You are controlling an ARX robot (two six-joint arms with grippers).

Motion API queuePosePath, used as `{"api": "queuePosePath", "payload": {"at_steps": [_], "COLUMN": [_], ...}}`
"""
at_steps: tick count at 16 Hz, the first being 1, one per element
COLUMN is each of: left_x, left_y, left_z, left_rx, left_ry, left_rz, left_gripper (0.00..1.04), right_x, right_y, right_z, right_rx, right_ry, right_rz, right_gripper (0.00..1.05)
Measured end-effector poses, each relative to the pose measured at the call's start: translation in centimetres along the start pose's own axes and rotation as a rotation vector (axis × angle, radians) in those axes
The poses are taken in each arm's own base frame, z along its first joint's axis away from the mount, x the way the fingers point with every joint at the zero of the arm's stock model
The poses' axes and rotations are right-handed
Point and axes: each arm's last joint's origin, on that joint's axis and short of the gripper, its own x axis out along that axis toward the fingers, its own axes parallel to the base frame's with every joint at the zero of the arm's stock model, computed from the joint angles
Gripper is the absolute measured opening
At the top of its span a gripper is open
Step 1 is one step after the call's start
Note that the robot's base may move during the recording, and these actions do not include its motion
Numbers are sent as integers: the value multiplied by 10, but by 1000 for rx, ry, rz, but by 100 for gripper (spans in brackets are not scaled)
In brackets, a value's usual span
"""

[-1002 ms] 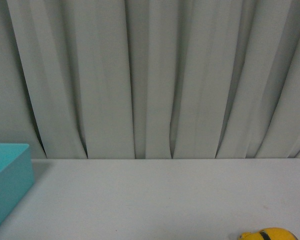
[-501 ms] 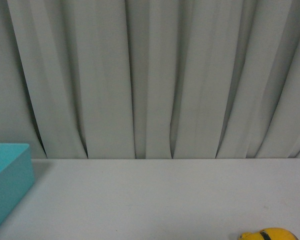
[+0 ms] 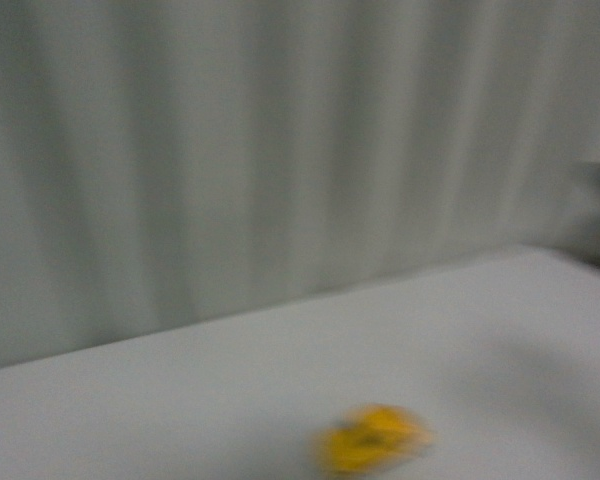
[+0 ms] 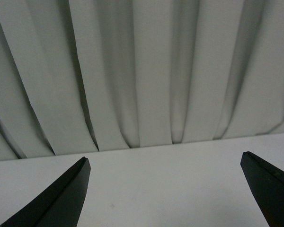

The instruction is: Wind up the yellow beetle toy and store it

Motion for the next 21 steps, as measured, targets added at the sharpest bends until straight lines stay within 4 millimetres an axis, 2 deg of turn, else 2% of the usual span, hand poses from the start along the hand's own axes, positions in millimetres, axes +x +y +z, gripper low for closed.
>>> {"api": "queuePosePath", "payload": {"at_steps": [2, 3, 6, 8, 10, 14, 16, 18, 21], "left_x": [0, 0, 0, 0, 0, 0, 0, 0, 0], "left_y": [0, 0, 0, 0, 0, 0, 0, 0, 0], "left_z": [0, 0, 0, 0, 0, 0, 0, 0, 0], "left_rx": [0, 0, 0, 0, 0, 0, 0, 0, 0], "left_ry": [0, 0, 0, 0, 0, 0, 0, 0, 0], "left_rz": [-1, -2, -2, -1, -2, -1, -2, -2, -2], "left_gripper": [98, 98, 98, 98, 98, 98, 98, 98, 98], "right_x": [49, 79, 150, 179, 192, 182, 183, 197, 199], "right_y": [-40, -52, -60, -56, -41, -16, -16, -20, -19], "right_z": [6, -3, -41, -55, -67, -105, -111, -109, -123], "right_rx": [-40, -51, -143, -240, -349, -470, -520, -601, -556], "right_ry": [5, 65, 191, 257, 329, 464, 460, 419, 466], "right_rz": [141, 283, 620, 774, 915, 1188, 1256, 1271, 1318], "right_gripper": [98, 98, 98, 98, 98, 98, 98, 98, 98]}}
